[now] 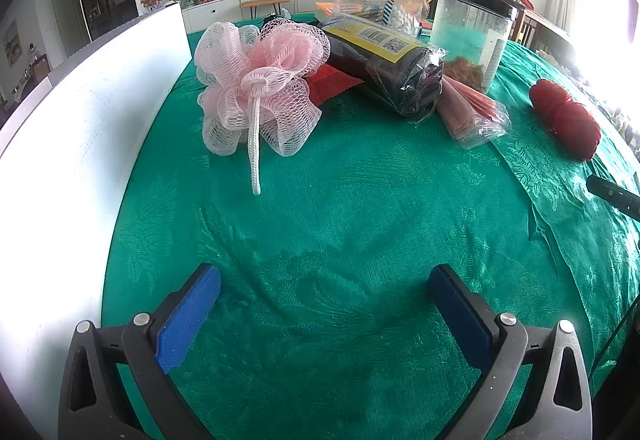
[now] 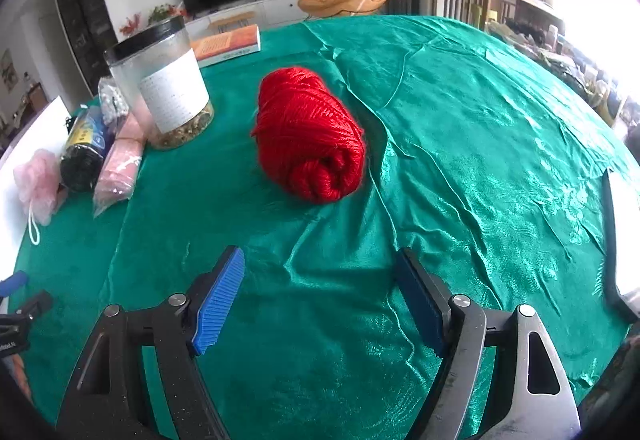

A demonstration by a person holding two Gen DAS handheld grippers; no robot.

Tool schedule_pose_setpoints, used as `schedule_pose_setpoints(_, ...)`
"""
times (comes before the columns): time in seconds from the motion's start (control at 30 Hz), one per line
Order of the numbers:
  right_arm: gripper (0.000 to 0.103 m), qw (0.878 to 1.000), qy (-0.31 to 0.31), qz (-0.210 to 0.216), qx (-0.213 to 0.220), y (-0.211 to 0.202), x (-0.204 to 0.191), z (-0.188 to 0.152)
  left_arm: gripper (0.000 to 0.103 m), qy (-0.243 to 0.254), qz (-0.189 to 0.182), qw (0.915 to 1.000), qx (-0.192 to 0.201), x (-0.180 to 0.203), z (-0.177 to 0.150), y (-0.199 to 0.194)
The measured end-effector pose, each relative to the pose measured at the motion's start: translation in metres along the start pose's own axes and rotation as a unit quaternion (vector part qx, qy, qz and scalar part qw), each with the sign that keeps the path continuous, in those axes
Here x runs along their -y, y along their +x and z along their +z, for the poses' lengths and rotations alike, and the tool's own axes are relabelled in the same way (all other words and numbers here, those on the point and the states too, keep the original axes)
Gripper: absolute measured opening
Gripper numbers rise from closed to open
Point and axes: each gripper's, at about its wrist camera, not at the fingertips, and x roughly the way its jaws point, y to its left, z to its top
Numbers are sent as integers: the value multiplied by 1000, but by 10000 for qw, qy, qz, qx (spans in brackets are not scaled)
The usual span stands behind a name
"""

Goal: Organize soft objects

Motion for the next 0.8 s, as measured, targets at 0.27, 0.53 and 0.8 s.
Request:
schedule_pose_setpoints(0.27, 84, 9995, -242, -167, -99, 2, -7, -5, 103, -2, -2, 10000, 1, 0, -1, 0)
schedule_pose_setpoints(0.53, 86, 9993, -292, -181, -127, 2, -10, -7, 103, -3, -2, 10000, 1, 0, 0, 0)
schedule_pose_setpoints(0.8, 87, 9993, -302, -155, -134, 2, -12, -7, 103, 6, -1, 10000, -23, -1, -1, 1)
